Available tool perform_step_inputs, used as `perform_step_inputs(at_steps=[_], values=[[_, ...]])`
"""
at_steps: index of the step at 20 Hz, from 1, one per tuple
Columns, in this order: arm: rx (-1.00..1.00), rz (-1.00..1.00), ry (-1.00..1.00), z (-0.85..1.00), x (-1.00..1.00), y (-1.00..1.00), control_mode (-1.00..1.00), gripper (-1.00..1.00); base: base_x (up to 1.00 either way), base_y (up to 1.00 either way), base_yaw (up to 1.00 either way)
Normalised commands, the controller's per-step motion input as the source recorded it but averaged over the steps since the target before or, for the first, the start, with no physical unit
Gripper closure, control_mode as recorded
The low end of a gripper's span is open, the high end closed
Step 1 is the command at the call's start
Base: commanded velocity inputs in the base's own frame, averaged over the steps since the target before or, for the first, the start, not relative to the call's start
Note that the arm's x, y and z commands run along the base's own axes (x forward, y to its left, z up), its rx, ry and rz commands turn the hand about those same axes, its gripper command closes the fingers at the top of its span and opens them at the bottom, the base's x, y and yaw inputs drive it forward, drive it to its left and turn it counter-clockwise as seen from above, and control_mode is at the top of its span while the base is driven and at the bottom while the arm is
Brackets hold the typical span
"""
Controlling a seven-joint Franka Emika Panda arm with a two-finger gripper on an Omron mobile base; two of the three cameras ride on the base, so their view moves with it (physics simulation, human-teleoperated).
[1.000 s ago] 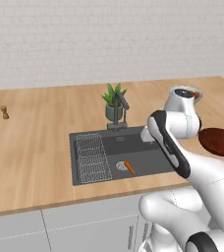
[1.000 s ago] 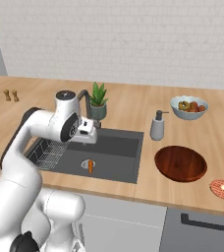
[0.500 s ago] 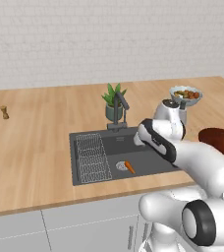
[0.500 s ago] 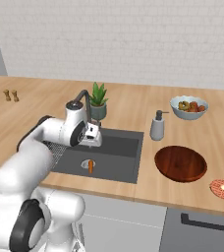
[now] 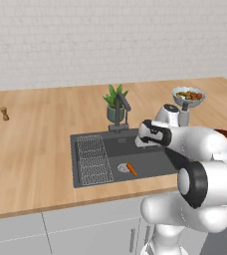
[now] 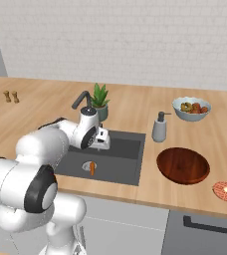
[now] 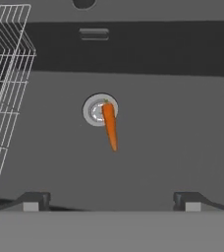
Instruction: Pick the carrot from the sink and place it in the bowl. Then pick the bowl and place it in the microwave. Then close the microwave door and press the start button.
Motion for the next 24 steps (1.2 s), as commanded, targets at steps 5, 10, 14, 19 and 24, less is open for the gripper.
perform_step_inputs(at_steps=[5, 10, 14, 19, 24], values=[[0.0, 0.01, 0.0, -0.36, 0.4, 0.0, -1.0, -1.0, 0.0, 0.0, 0.0], [0.06, 0.05, 0.0, -0.58, 0.14, 0.01, -1.0, -1.0, 0.0, 0.0, 0.0], [0.04, 0.01, 0.0, -0.47, 0.15, 0.15, -1.0, -1.0, 0.0, 0.0, 0.0], [0.0, 0.0, 0.02, -0.25, 0.36, 0.25, -1.0, -1.0, 0.0, 0.0, 0.0], [0.0, 0.0, 0.05, -0.19, 0.38, 0.1, -1.0, -1.0, 0.0, 0.0, 0.0]])
